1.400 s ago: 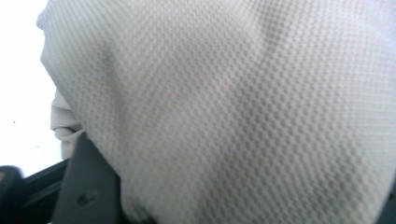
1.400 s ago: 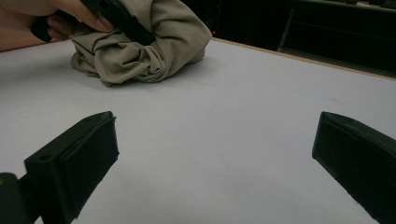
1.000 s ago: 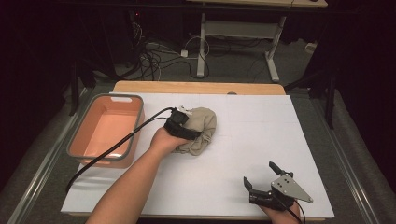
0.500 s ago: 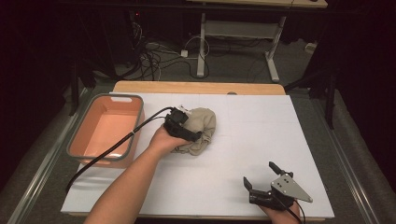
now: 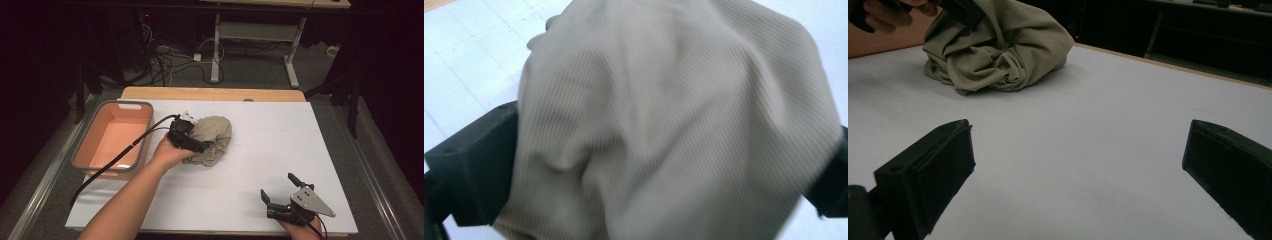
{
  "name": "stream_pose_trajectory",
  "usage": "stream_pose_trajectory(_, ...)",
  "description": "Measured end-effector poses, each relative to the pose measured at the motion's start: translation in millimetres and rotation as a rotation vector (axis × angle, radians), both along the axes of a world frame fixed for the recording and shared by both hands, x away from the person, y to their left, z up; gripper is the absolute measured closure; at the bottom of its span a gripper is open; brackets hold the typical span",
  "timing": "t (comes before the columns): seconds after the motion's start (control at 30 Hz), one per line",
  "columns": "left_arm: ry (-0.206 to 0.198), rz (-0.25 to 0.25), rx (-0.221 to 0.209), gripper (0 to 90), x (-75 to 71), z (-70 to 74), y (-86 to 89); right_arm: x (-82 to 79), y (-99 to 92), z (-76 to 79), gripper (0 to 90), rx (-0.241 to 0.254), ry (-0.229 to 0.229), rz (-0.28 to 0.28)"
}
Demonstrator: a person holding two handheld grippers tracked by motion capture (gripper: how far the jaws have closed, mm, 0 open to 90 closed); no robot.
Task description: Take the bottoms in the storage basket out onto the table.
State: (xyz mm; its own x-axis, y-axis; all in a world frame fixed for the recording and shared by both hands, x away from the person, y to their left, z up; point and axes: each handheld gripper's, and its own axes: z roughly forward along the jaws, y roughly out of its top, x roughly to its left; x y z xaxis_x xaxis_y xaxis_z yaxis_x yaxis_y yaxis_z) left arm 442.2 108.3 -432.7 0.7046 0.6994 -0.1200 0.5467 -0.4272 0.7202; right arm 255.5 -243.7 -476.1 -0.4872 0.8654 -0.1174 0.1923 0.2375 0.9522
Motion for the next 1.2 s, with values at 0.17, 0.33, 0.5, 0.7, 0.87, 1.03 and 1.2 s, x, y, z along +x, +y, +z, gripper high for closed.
stream_pose_trajectory(0.17,-0.026,-0.018,-0.040,0.0,-16.7,-5.0,7.5,-0.4,-0.2,1.0,1.1,0.002,-0.005,0.001)
stream_pose_trajectory(0.33,-0.049,-0.006,-0.051,0.0,-32.4,-14.4,13.6,0.1,0.7,0.2,1.1,0.001,0.000,0.003)
stream_pose_trajectory(0.5,-0.055,-0.001,-0.063,0.0,-43.2,-26.8,20.8,-0.4,1.2,0.5,1.1,0.000,-0.001,0.005)
stream_pose_trajectory(0.7,-0.074,-0.009,-0.079,0.0,-58.7,-36.1,27.2,-0.2,1.6,0.0,1.1,-0.002,0.001,0.006)
stream_pose_trajectory(0.87,-0.098,-0.005,-0.105,0.0,-72.2,-41.4,35.1,-0.5,2.1,-0.2,1.1,-0.002,0.001,0.006)
stream_pose_trajectory(1.03,-0.150,-0.019,-0.138,0.0,-92.8,-43.9,45.0,-1.0,3.4,0.1,1.1,-0.001,-0.001,0.010)
stream_pose_trajectory(1.2,-0.194,-0.053,-0.183,0.0,-113.3,-44.5,55.7,-1.3,4.0,-0.2,1.1,0.000,0.000,0.012)
